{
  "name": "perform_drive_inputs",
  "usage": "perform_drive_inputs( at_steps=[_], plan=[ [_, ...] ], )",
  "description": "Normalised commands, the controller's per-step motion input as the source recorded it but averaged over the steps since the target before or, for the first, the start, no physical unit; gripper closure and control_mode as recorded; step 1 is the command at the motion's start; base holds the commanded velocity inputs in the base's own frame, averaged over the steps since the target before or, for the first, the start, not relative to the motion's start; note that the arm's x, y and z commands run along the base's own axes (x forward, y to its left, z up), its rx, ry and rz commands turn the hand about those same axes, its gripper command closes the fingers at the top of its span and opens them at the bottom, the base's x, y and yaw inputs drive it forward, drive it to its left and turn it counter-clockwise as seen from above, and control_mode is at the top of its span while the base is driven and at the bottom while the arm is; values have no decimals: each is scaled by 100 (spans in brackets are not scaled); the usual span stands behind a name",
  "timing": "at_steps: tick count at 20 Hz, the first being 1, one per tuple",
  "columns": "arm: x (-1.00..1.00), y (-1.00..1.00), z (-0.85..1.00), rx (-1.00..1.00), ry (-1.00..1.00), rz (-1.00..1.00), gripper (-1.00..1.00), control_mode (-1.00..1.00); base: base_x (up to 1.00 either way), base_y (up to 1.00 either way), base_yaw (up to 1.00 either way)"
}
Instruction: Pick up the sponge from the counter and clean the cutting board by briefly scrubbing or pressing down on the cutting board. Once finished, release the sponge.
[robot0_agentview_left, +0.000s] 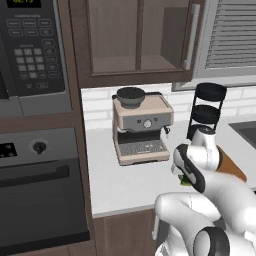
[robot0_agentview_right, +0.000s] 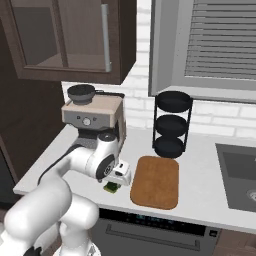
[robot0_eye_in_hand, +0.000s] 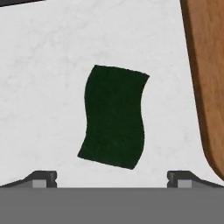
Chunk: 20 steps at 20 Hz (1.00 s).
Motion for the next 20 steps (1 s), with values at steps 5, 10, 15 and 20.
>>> perform_drive_inputs(
  at_steps=[5,10,15,20],
  plan=[
    [0,0,-25,0,0,3,-100,-100,0,0,0],
    [7,0,-32,0,0,2,-100,-100,0,0,0],
    [10,3,-29,0,0,1,-100,-100,0,0,0],
    [6,10,-28,0,0,0,-100,-100,0,0,0]
  ],
)
